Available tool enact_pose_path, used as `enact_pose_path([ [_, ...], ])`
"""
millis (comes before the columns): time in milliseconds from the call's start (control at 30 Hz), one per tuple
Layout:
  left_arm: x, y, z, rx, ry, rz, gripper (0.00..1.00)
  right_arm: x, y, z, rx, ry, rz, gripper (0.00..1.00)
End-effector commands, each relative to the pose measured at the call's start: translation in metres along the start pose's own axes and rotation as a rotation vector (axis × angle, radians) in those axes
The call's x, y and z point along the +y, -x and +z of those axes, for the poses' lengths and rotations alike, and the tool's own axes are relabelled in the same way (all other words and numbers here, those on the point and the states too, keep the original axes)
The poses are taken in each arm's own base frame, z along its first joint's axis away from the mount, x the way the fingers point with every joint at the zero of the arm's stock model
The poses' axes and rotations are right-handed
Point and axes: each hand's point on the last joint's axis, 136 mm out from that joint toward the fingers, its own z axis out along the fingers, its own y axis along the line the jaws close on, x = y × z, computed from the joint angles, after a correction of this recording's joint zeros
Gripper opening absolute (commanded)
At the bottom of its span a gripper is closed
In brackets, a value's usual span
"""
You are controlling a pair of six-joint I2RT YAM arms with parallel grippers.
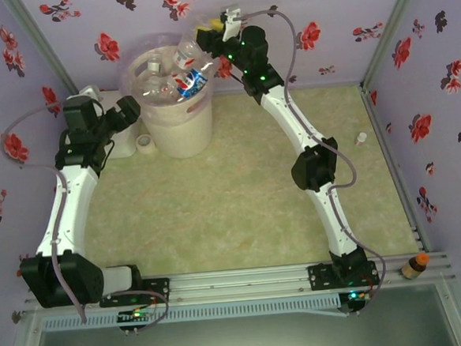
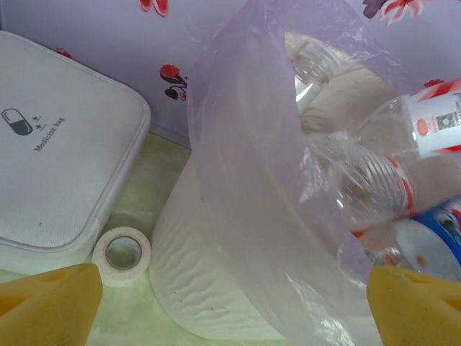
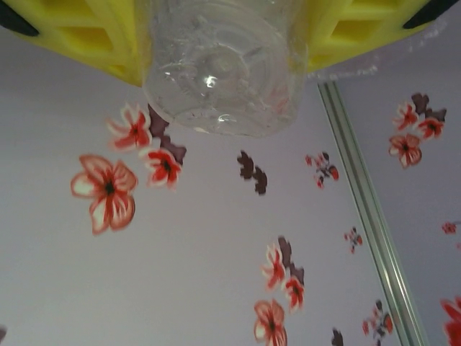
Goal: Put the plastic bottles in the bin
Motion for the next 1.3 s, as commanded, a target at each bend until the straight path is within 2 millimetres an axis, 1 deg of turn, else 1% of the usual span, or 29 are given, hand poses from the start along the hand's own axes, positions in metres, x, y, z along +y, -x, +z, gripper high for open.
enact_pose_path([
  [0, -0.012, 0.02, 0.001, -0.035, -0.05, 0.029, 0.95, 0.016, -0.04, 0.0, 0.148, 0.061, 0.02, 0.37],
  [100, -0.01, 0.023, 0.008, -0.025, -0.044, 0.024, 0.95, 0.023, -0.062, 0.0, 0.205, 0.067, 0.045, 0.42],
  [200, -0.009, 0.021, 0.015, -0.006, -0.044, 0.023, 0.95, 0.031, -0.063, -0.003, 0.241, 0.071, 0.045, 0.5],
  [233, -0.008, 0.02, 0.017, 0.003, -0.044, 0.023, 0.95, 0.035, -0.059, -0.006, 0.253, 0.073, 0.037, 0.56],
  [300, -0.008, 0.019, 0.02, 0.012, -0.047, 0.021, 0.95, 0.039, -0.047, -0.014, 0.266, 0.058, 0.008, 0.72],
  [367, -0.008, 0.018, 0.021, 0.018, -0.052, 0.023, 0.95, 0.042, -0.028, -0.024, 0.273, 0.036, -0.017, 0.84],
  [400, -0.009, 0.018, 0.021, 0.02, -0.054, 0.026, 0.95, 0.043, -0.019, -0.028, 0.27, 0.026, -0.027, 0.88],
  [500, -0.007, 0.016, 0.023, 0.028, -0.052, 0.025, 0.95, 0.045, 0.013, -0.044, 0.247, 0.011, -0.043, 0.9],
  [600, -0.007, 0.014, 0.026, 0.04, -0.056, 0.022, 0.95, 0.036, 0.044, -0.058, 0.209, -0.029, -0.024, 0.9],
  [667, -0.006, 0.011, 0.029, 0.05, -0.056, 0.02, 0.95, 0.025, 0.06, -0.066, 0.182, -0.06, 0.007, 0.89],
  [800, -0.003, 0.008, 0.034, 0.06, -0.052, 0.022, 0.95, -0.004, 0.076, -0.069, 0.112, -0.122, 0.07, 0.82],
  [867, -0.001, 0.006, 0.04, 0.072, -0.049, 0.023, 0.95, -0.014, 0.08, -0.064, 0.063, -0.119, 0.114, 0.75],
  [933, 0.001, 0.003, 0.046, 0.086, -0.047, 0.019, 0.95, -0.02, 0.08, -0.058, 0.028, -0.118, 0.138, 0.65],
  [967, 0.003, 0.0, 0.049, 0.095, -0.046, 0.017, 0.95, -0.022, 0.078, -0.054, 0.024, -0.116, 0.147, 0.6],
  [1033, 0.005, -0.003, 0.054, 0.106, -0.042, 0.014, 0.95, -0.028, 0.068, -0.047, 0.036, -0.117, 0.162, 0.56],
  [1100, 0.006, -0.007, 0.057, 0.118, -0.041, 0.013, 0.94, -0.031, 0.058, -0.041, 0.037, -0.108, 0.183, 0.48],
  [1133, 0.007, -0.008, 0.059, 0.123, -0.039, 0.014, 0.94, -0.032, 0.051, -0.037, 0.041, -0.1, 0.192, 0.43],
  [1200, 0.009, -0.011, 0.061, 0.13, -0.036, 0.015, 0.94, -0.034, 0.038, -0.032, 0.058, -0.088, 0.213, 0.38],
  [1267, 0.011, -0.014, 0.065, 0.141, -0.033, 0.013, 0.94, -0.034, 0.018, -0.026, 0.088, -0.067, 0.236, 0.34],
])
